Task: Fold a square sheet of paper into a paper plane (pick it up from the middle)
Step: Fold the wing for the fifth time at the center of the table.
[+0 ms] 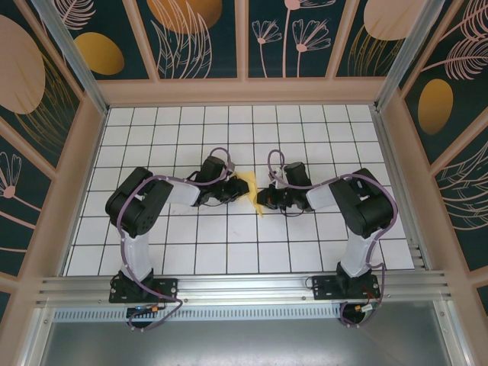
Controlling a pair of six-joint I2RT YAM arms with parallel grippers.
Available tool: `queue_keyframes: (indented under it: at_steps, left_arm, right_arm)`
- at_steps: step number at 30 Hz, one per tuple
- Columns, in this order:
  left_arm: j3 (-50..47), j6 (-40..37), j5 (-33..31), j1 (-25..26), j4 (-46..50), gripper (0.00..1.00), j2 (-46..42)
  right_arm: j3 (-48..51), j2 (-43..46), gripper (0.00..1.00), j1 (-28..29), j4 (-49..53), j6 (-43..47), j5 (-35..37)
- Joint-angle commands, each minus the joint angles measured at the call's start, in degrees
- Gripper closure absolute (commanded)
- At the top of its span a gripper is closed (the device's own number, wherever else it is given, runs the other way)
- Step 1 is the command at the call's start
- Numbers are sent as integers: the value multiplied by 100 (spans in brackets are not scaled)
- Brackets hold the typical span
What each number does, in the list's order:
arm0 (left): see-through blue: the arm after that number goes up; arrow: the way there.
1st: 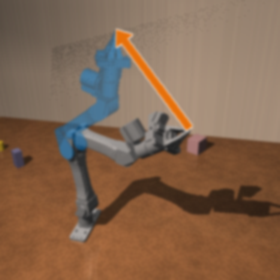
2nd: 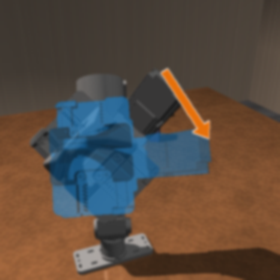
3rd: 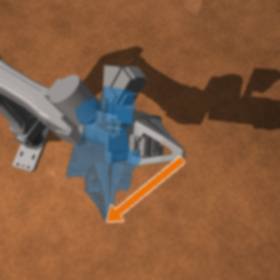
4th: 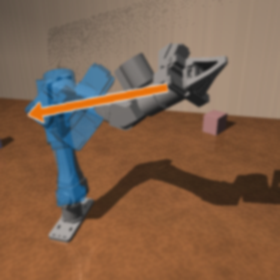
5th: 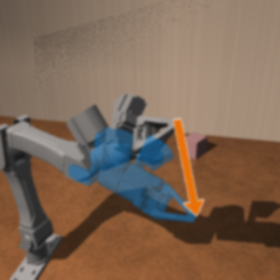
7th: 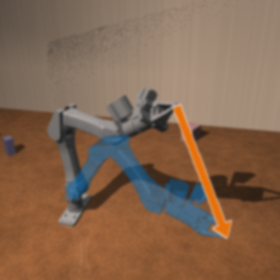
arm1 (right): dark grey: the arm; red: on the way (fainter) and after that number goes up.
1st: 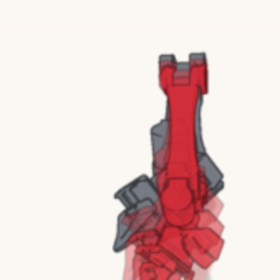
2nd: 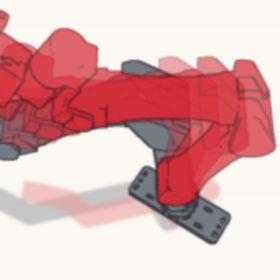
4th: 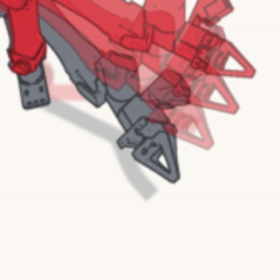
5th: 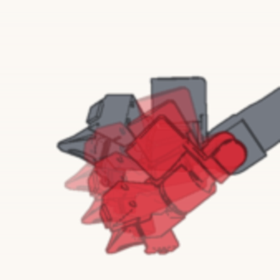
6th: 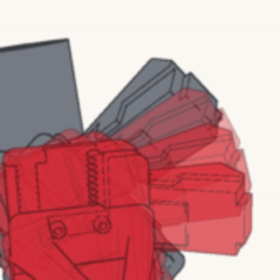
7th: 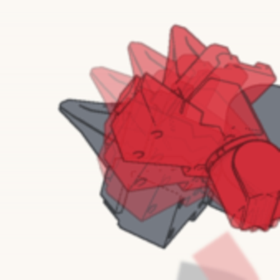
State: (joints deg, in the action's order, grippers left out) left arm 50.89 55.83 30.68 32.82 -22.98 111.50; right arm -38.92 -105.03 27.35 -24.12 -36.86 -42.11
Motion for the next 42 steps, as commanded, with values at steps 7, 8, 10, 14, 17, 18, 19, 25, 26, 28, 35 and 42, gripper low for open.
queue_keyframes:
  at_steps: [7, 8, 10, 14, 17, 18, 19, 25, 26, 28, 35, 42]
  left_arm:
    - [-573, -505, 224, -12, -693, 70, -791]
    - [-620, -471, 261, -6, -766, 70, -758]
    - [-665, -370, 320, 12, -902, 72, -652]
    - [-590, -197, 441, 119, -1191, 75, -376]
    - [-469, -222, 350, 192, -1058, 76, -225]
    - [-451, -219, 304, 199, -1004, 77, -179]
    - [-440, -214, 260, 206, -961, 78, -145]
    - [-311, -239, 83, 201, -689, 80, 59]
    - [-273, -225, 42, 207, -605, 81, 96]
    - [-217, -223, -103, 205, -427, 81, 130]
    - [11, -230, -577, 203, 437, 83, 283]
    - [231, -294, -900, 200, 1057, 83, 481]
  right_arm:
    - [271, -147, 100, -104, -327, -403, -337]
    - [284, -156, 100, -127, -375, -441, -371]
    - [281, -170, 100, -151, -410, -492, -446]
    - [262, -192, 100, -169, -448, -542, -517]
    - [227, -218, 100, -203, -475, -592, -576]
    - [210, -238, 99, -204, -458, -588, -582]
    - [187, -259, 100, -203, -430, -584, -580]
    - [117, -374, 99, -212, -361, -574, -616]
    - [104, -380, 99, -206, -315, -544, -602]
    - [71, -366, 98, -209, -196, -453, -580]
    - [-222, -87, 89, -135, 700, 196, -310]
    - [-412, 393, 80, 52, 1612, 978, 120]
